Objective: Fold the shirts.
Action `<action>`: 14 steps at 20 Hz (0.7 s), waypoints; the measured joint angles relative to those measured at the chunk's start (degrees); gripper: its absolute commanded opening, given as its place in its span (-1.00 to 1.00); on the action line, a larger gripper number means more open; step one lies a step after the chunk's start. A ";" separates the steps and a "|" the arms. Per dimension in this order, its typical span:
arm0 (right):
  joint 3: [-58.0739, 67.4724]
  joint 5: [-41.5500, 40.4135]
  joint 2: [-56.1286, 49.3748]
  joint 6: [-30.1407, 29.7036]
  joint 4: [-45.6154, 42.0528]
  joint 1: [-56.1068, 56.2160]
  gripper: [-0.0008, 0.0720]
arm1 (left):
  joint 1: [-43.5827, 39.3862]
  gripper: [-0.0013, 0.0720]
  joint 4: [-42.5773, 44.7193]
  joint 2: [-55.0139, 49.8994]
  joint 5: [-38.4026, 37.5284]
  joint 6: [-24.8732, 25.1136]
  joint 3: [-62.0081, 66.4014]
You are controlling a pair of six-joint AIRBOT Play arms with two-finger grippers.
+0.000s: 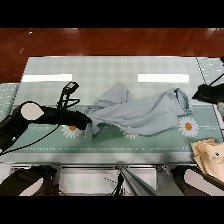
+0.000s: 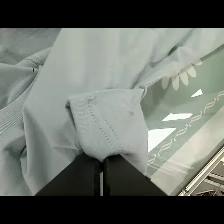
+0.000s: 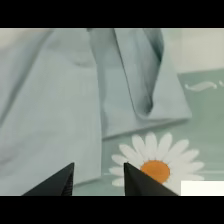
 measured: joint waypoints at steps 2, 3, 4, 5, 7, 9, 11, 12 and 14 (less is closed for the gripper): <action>-6.82 0.15 2.82 -0.11 -0.17 0.00 0.54 | 0.00 -0.90 0.00 0.00 -0.02 0.00 0.00; -10.91 -0.59 4.35 -0.26 1.14 0.00 0.54 | 0.00 -0.90 0.00 0.00 -0.04 0.00 0.00; -14.51 -1.53 5.70 -0.46 3.08 0.00 0.61 | 0.00 -0.90 0.00 0.00 -0.07 0.00 0.02; -17.99 -2.43 6.93 -0.68 5.25 0.00 0.64 | 0.00 -0.90 0.00 0.00 -0.07 0.00 0.00; -23.39 -3.72 8.70 -0.87 8.87 0.00 0.64 | 0.00 -0.90 0.00 0.00 -0.17 0.02 0.00; -27.28 -4.74 9.66 -0.94 11.52 0.00 0.64 | 0.00 -0.90 0.00 0.00 -0.20 0.02 0.00; -29.97 -6.14 10.16 -0.92 13.62 0.00 0.63 | 0.00 -0.90 0.00 0.00 -0.20 0.02 0.00; -30.86 -6.84 10.36 -0.90 14.47 0.00 0.64 | 0.00 -0.90 0.00 0.00 -0.20 0.02 0.00; -32.33 -8.04 10.54 -0.48 15.72 0.00 0.63 | 0.00 -0.90 0.00 0.00 -0.20 0.02 0.00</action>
